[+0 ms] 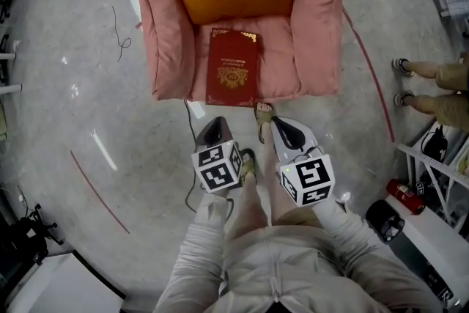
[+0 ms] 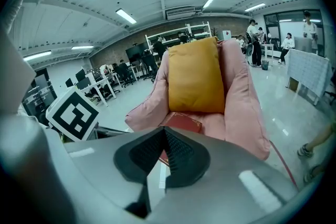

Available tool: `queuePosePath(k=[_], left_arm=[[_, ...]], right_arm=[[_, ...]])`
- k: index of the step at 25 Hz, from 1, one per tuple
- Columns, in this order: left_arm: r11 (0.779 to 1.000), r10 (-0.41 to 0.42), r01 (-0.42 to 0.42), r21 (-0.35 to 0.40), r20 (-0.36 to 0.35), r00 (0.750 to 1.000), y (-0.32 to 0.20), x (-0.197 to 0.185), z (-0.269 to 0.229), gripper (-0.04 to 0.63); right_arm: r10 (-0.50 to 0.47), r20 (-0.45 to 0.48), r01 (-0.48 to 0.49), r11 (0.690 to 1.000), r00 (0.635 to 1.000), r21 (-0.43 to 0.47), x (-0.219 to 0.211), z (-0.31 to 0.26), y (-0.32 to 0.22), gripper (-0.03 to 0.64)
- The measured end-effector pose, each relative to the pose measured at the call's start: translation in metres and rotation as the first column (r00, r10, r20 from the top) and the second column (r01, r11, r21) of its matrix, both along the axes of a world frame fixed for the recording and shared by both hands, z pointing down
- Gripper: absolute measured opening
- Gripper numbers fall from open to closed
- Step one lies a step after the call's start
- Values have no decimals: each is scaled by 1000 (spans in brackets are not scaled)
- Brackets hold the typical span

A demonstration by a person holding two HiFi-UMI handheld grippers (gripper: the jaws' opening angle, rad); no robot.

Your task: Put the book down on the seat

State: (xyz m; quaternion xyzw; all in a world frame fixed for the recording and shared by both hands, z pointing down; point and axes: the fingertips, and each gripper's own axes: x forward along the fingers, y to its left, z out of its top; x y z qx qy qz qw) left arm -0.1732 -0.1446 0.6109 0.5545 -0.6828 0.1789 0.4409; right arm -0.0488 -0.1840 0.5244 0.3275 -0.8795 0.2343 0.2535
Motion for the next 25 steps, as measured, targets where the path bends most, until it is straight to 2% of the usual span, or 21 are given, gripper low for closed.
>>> queuePosePath(k=[3,8,25], left_arm=[[999,38,-38,32,-8,999,7,7,-24,6],[993,101,-102,60,19,995,23,16,-63,6],[978,156,-160,131,39,987,86,25,-137,6]], right_arm=[[-12,-5,12,1000,1000,12,1,-8,12,0],[-23,-15,24,999,1000,26,3,-21,31,0],[-67,6,66,994,998,90,0,-65,89,0]])
